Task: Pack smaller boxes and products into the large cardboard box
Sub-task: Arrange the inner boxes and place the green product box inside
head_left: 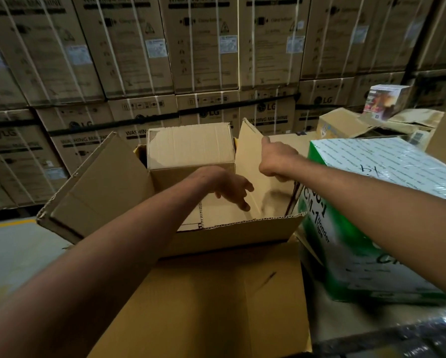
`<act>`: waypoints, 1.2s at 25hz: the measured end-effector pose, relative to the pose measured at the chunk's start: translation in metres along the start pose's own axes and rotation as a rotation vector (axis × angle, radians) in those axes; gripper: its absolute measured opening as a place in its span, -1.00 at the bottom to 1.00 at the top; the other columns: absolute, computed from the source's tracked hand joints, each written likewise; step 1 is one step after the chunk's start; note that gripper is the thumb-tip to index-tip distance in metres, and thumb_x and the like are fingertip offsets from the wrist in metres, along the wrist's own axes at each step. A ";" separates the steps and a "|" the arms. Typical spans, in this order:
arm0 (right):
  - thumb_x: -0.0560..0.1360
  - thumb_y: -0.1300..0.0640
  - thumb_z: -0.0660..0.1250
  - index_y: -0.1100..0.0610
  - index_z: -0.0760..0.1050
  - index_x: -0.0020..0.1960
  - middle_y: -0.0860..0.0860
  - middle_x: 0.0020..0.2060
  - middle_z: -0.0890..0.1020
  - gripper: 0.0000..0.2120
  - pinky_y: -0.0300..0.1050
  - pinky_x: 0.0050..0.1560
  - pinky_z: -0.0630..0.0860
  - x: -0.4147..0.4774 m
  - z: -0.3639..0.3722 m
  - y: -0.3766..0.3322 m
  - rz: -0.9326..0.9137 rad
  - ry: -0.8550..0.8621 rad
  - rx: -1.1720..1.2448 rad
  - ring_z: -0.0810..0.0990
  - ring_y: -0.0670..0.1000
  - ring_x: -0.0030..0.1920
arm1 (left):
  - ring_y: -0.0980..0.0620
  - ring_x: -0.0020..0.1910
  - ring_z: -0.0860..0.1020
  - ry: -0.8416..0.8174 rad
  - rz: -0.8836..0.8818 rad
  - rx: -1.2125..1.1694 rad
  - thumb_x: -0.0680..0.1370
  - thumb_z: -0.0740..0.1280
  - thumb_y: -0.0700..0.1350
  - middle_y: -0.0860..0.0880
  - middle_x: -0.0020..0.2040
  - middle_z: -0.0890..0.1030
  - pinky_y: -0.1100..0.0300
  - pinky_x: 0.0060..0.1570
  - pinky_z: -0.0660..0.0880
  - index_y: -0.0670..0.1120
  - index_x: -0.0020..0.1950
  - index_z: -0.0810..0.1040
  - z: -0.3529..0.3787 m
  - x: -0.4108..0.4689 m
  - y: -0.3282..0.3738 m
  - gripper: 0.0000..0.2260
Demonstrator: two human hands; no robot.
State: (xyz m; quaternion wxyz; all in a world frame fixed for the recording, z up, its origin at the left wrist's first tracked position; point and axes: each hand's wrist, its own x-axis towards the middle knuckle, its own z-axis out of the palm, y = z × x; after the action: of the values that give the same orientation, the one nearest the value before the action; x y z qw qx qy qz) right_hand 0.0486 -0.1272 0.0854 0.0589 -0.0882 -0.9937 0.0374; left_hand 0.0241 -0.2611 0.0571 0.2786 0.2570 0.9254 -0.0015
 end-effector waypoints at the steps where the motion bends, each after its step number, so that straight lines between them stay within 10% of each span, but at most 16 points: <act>1: 0.53 0.27 0.36 0.08 0.13 0.61 0.13 0.05 0.55 -0.27 -0.09 -0.37 0.49 0.005 -0.001 0.005 0.023 -0.044 0.109 0.57 0.07 -0.12 | -0.10 0.54 0.34 -0.011 -0.003 -0.003 0.62 0.38 0.06 0.04 0.60 0.31 -0.15 0.48 0.35 0.04 0.67 0.07 0.000 0.001 0.001 -0.28; 6: 0.51 0.42 0.34 0.00 0.18 0.59 0.07 -0.04 0.45 -0.24 -0.18 -0.40 0.45 0.013 -0.006 0.030 0.100 -0.177 0.433 0.53 0.01 -0.15 | -0.11 0.53 0.35 -0.016 -0.008 -0.051 0.59 0.42 0.04 0.04 0.60 0.30 -0.13 0.43 0.43 0.08 0.68 0.01 -0.004 0.003 0.005 -0.21; 14: 0.47 0.24 0.32 0.04 0.20 0.56 0.10 -0.01 0.52 -0.31 -0.11 -0.36 0.49 0.012 0.008 0.033 0.079 -0.104 0.190 0.59 0.07 -0.11 | -0.10 0.54 0.34 -0.104 -0.028 0.057 0.60 0.41 0.06 0.05 0.61 0.28 -0.22 0.45 0.37 0.11 0.67 0.03 0.003 0.000 0.022 -0.24; 21: 0.49 0.20 0.44 0.08 0.55 0.35 0.17 0.44 0.35 -0.58 0.14 0.42 0.36 0.001 0.026 -0.001 -0.306 0.096 -0.344 0.30 0.20 0.43 | -0.16 0.56 0.29 -0.176 -0.297 0.265 0.55 0.39 0.23 -0.04 0.63 0.24 -0.18 0.51 0.27 0.10 0.68 0.01 0.011 -0.031 -0.052 -0.17; 26: 0.54 0.20 0.38 0.00 0.42 0.51 0.11 0.41 0.38 -0.45 0.09 0.34 0.38 0.008 0.043 -0.048 -0.496 -0.313 -0.314 0.32 0.16 0.43 | -0.15 0.57 0.27 -0.168 -0.228 0.202 0.61 0.38 0.10 -0.03 0.63 0.24 -0.17 0.52 0.26 0.04 0.67 0.07 0.011 -0.046 -0.066 -0.27; 30: 0.59 0.28 0.28 0.18 0.53 0.25 0.07 0.16 0.56 -0.75 0.00 0.15 0.52 0.020 0.048 -0.081 -0.491 -0.495 -0.315 0.57 0.07 0.12 | -0.09 0.54 0.32 -0.284 -0.208 0.381 0.66 0.31 0.06 -0.02 0.54 0.39 -0.09 0.50 0.28 0.05 0.57 0.37 0.023 -0.045 -0.064 -0.53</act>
State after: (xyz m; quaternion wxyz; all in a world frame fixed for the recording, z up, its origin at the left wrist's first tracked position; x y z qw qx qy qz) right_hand 0.0095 -0.2065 0.0469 -0.1900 0.1560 -0.9629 -0.1111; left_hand 0.0374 -0.3415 0.0515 0.3508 0.2054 0.8815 -0.2403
